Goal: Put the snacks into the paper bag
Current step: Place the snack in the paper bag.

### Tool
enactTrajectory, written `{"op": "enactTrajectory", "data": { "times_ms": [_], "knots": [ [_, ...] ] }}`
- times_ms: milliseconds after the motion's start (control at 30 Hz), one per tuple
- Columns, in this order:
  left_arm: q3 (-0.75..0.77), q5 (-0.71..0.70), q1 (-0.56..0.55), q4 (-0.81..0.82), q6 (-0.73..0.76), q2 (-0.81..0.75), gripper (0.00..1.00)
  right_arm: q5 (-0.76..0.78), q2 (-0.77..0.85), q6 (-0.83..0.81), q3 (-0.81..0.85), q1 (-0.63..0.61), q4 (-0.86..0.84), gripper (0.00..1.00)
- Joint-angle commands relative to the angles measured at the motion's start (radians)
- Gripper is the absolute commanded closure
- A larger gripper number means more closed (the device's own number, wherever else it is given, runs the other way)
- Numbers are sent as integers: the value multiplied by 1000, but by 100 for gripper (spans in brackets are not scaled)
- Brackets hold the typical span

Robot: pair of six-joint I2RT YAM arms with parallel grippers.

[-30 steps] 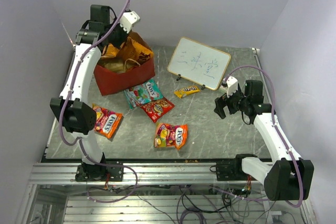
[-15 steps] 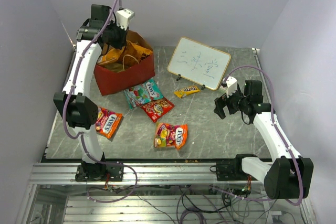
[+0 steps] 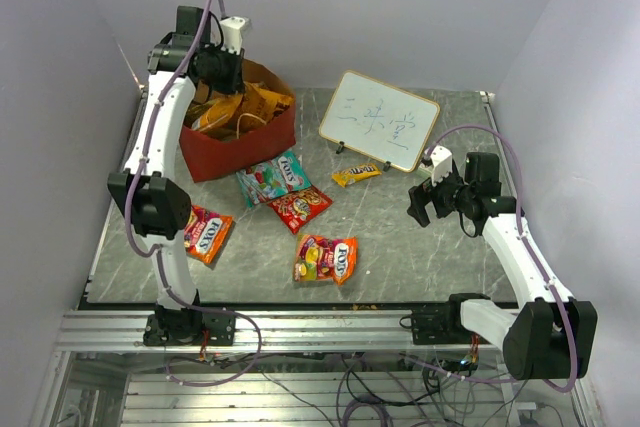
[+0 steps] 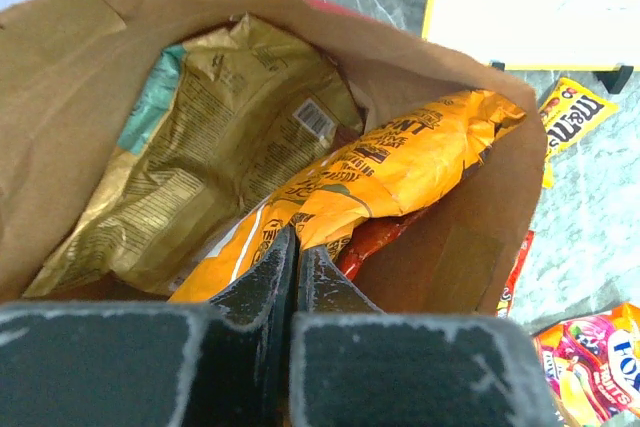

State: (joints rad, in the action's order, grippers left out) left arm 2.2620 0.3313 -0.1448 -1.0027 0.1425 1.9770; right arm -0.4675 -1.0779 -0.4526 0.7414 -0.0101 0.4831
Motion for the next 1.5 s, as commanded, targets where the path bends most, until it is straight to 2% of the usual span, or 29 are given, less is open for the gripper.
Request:
{"op": "enactTrajectory", "data": {
  "times_ms": [0, 333, 467, 867, 1167, 1333, 1467],
  "knots": [
    [8, 38, 8, -29, -51, 22, 93, -13, 7, -8, -13, 7, -6, 2],
    [-41, -108, 7, -7, 35, 35, 93, -13, 2, -8, -11, 7, -6, 2],
    [-34, -151, 8, -18, 72, 57, 89, -11, 2, -9, -13, 7, -8, 2],
    [-35, -266, 7, -17, 222, 45, 62, -14, -10, -10, -11, 7, -8, 2],
    [22, -303, 8, -67, 288, 45, 52, -13, -8, -8, -11, 7, -11, 2],
    [6, -307, 8, -43, 278, 13, 42, -13, -14, -9, -11, 7, -8, 2],
    [-2, -268, 7, -44, 252, -12, 38, -13, -15, -9, -9, 7, -8, 2]
  ]
}}
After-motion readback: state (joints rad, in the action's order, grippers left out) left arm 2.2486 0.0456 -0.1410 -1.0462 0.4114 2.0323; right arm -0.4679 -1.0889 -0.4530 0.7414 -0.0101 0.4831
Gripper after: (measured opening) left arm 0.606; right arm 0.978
